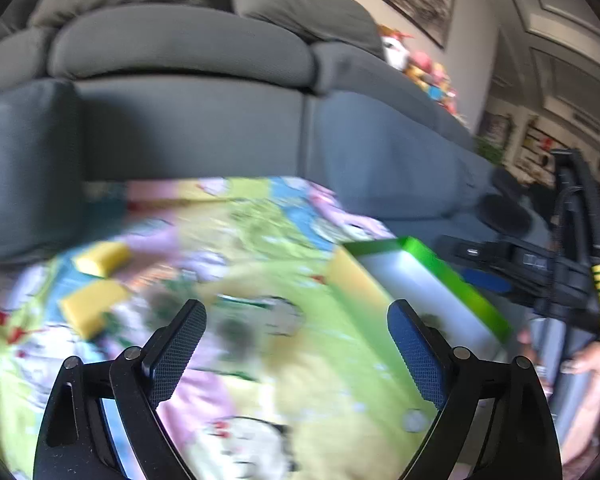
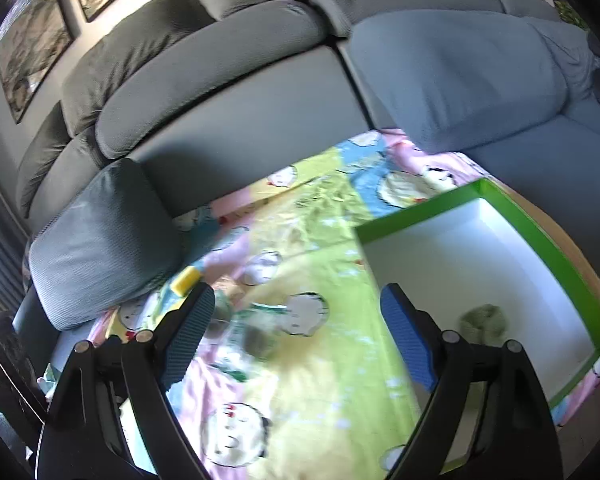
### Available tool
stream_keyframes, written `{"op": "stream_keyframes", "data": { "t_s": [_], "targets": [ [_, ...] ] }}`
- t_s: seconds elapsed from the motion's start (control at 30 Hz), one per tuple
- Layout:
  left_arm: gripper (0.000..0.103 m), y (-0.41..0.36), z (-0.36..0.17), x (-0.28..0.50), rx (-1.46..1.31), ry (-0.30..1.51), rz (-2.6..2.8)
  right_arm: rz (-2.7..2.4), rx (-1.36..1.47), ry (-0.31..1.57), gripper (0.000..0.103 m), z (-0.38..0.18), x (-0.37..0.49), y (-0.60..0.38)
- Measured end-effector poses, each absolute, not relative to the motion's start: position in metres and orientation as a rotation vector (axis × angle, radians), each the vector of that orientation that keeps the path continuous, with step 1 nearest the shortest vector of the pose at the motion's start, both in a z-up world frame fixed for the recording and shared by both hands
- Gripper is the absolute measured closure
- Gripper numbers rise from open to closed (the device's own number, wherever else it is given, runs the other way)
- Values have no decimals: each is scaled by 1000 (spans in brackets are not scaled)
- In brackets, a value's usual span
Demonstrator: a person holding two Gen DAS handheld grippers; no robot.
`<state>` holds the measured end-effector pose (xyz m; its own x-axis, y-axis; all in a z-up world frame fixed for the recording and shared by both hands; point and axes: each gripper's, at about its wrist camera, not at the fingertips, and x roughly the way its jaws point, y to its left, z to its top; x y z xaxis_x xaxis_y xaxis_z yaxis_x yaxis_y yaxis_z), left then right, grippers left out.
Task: Organize objects
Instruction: 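Withdraw the right tool from the box back over the bedspread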
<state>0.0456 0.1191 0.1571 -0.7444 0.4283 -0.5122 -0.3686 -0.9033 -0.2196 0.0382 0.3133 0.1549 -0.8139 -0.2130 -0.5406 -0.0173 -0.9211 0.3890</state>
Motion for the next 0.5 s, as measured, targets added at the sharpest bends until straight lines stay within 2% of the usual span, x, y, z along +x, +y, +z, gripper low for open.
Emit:
{"op": "stream_keyframes", "data": {
  "t_s": [0.13,0.27,0.37,0.5],
  "targets": [
    [10,96,157,42,-830,-135,2634,-2779,876,-509,18,158,31,280],
    [10,67,149,51,-738,-192,2729,-2718,893,-412,18,155,24,248],
    [10,49,139,44,-779,-230,2780,-2665,932,-322,18,150,15,224],
    [10,33,129,35,-826,-370,2735,-2528,1017,-353,18,145,-7,202]
  ]
}}
